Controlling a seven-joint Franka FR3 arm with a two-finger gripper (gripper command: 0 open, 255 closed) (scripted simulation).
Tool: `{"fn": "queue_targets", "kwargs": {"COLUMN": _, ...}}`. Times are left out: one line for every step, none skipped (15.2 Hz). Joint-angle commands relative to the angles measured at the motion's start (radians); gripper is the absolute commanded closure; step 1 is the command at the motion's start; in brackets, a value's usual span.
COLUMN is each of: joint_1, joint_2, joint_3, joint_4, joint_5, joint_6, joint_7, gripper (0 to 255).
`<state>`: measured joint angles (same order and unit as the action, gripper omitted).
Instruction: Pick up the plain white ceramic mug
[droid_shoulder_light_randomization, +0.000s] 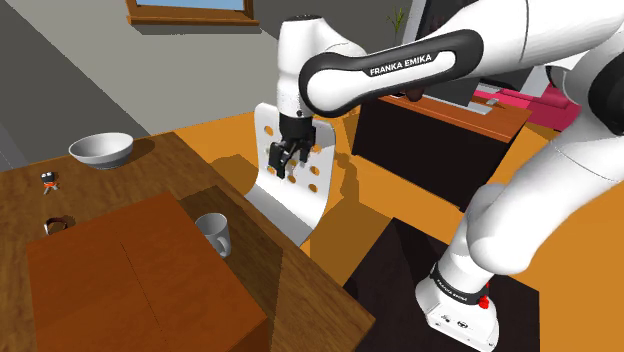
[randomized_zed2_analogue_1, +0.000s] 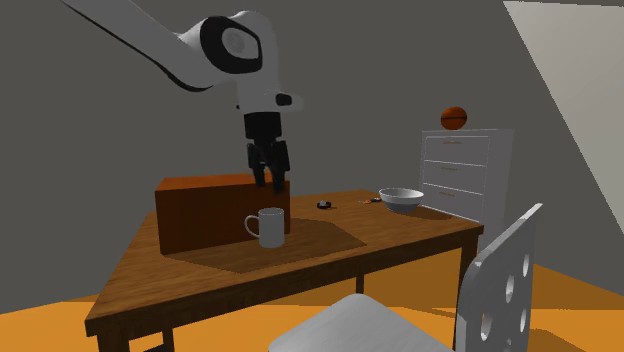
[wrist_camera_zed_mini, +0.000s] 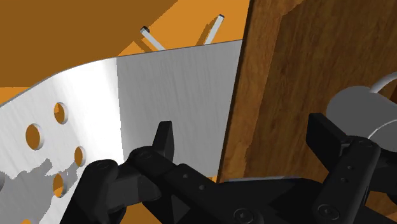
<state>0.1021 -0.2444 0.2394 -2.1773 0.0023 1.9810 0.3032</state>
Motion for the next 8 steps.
{"fn": "queue_targets", "kwargs": {"joint_1": 0.008, "joint_2": 0.073, "joint_3": 0.023, "joint_4": 0.045, "joint_5": -0.006, "joint_6": 0.016, "joint_7": 0.039, "gripper": 0}}
{"fn": "queue_targets", "kwargs": {"joint_1": 0.012, "joint_2": 0.108, "joint_3": 0.034, "joint_4": 0.068, "joint_5": -0.010, "joint_6": 0.022, "joint_7": 0.057, "gripper": 0}}
{"fn": "queue_targets", "kwargs": {"joint_1": 0.017, "joint_2": 0.144, "joint_3": 0.044, "joint_4": 0.092, "joint_5": -0.015, "joint_6": 0.028, "joint_7": 0.076, "gripper": 0}}
{"fn": "queue_targets", "kwargs": {"joint_1": 0.022, "joint_2": 0.181, "joint_3": 0.053, "joint_4": 0.117, "joint_5": -0.021, "joint_6": 0.033, "joint_7": 0.094, "gripper": 0}}
{"fn": "queue_targets", "kwargs": {"joint_1": 0.028, "joint_2": 0.218, "joint_3": 0.062, "joint_4": 0.143, "joint_5": -0.028, "joint_6": 0.037, "joint_7": 0.113, "gripper": 0}}
{"fn": "queue_targets", "kwargs": {"joint_1": 0.035, "joint_2": 0.255, "joint_3": 0.069, "joint_4": 0.170, "joint_5": -0.035, "joint_6": 0.041, "joint_7": 0.131, "gripper": 0}}
{"fn": "queue_targets", "kwargs": {"joint_1": 0.042, "joint_2": 0.292, "joint_3": 0.076, "joint_4": 0.198, "joint_5": -0.043, "joint_6": 0.043, "joint_7": 0.149, "gripper": 0}}
{"fn": "queue_targets", "kwargs": {"joint_1": 0.050, "joint_2": 0.330, "joint_3": 0.082, "joint_4": 0.228, "joint_5": -0.051, "joint_6": 0.044, "joint_7": 0.167, "gripper": 0}}
